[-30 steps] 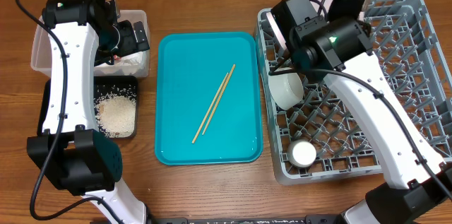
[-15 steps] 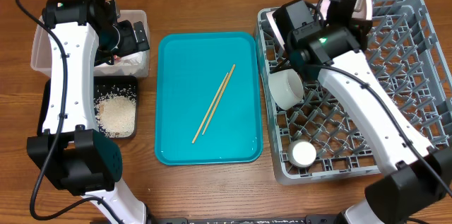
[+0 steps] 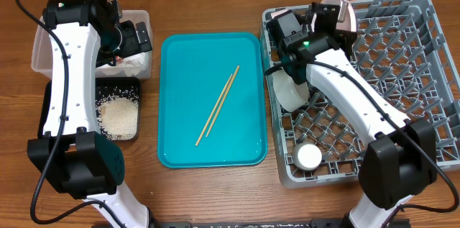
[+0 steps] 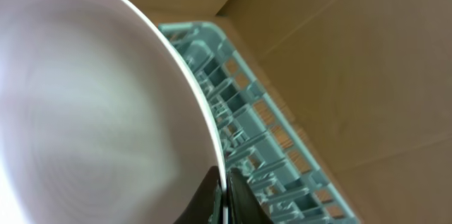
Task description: Sort waste into correct bins and load items into the dishwasher
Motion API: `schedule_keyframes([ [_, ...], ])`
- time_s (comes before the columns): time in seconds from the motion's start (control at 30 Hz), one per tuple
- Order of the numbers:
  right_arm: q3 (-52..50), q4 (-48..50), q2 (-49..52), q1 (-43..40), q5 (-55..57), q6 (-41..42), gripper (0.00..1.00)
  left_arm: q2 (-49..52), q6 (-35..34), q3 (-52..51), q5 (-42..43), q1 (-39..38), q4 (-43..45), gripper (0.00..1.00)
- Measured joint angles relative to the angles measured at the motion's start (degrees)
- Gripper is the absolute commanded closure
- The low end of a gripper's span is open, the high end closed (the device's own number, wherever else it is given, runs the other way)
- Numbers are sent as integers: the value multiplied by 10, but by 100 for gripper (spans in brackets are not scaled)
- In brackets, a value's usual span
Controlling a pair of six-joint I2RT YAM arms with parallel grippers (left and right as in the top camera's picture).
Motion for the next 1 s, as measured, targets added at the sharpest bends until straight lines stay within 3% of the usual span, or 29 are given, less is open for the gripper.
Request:
schedule_keyframes([
  [0.07, -2, 2, 2, -7, -19, 0, 90, 0, 0, 0, 0, 0, 0, 0],
  [0.17, -3, 14, 2, -16, -51, 3, 55, 0, 0, 0, 0, 0, 0, 0],
  [0.2, -3, 16, 2, -18, -61, 2, 50, 0, 0, 0, 0, 0, 0, 0],
  [0.47, 0, 5, 2, -21, -152, 14, 30, 0, 0, 0, 0, 0, 0, 0],
  [0.57, 15, -9, 0, -21, -197, 23, 12, 0, 0, 0, 0, 0, 0, 0],
  [0.8, 58, -12, -75, -21, -349, 28, 3, 0, 0, 0, 0, 0, 0, 0],
  [1.0, 73, 44, -148, -19, -561, 33, 13, 0, 0, 0, 0, 0, 0, 0],
])
